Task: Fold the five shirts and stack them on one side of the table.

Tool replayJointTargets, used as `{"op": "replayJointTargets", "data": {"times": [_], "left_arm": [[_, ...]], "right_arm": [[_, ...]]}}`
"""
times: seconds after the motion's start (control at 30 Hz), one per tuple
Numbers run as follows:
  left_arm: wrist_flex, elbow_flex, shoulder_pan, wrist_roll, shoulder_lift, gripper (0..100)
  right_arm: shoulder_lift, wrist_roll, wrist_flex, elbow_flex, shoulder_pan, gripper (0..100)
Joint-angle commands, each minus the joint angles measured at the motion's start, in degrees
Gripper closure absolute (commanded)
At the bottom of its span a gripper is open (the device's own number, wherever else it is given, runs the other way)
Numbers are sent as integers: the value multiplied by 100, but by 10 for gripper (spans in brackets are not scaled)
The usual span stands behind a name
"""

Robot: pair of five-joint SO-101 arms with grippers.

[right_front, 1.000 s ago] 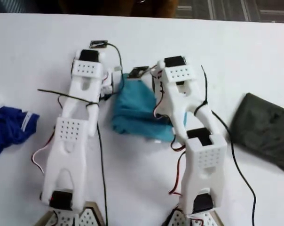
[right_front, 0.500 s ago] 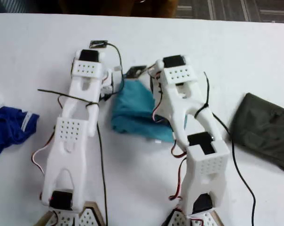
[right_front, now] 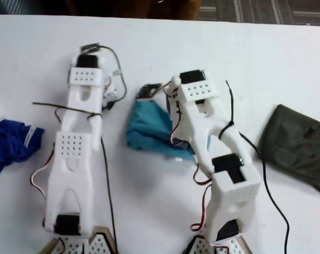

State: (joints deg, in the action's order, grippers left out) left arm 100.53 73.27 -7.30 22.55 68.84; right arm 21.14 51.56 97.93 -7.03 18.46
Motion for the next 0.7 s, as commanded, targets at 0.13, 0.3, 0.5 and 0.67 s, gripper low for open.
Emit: {"op": "replayJointTargets", "data": {"times": [0.13,0.3,0.5,0.67], "left_arm": [[-70,171,-747,62,-18,932],[-123,171,-756,62,-26,932],[-193,171,-756,62,-44,932],[-193,171,-738,62,-44,932]], "right_arm": [[75,62,119,-35,48,795],[-365,62,338,-44,101,728],[-1112,26,330,-387,171,730],[-919,-571,4,-1178,514,788]]}}
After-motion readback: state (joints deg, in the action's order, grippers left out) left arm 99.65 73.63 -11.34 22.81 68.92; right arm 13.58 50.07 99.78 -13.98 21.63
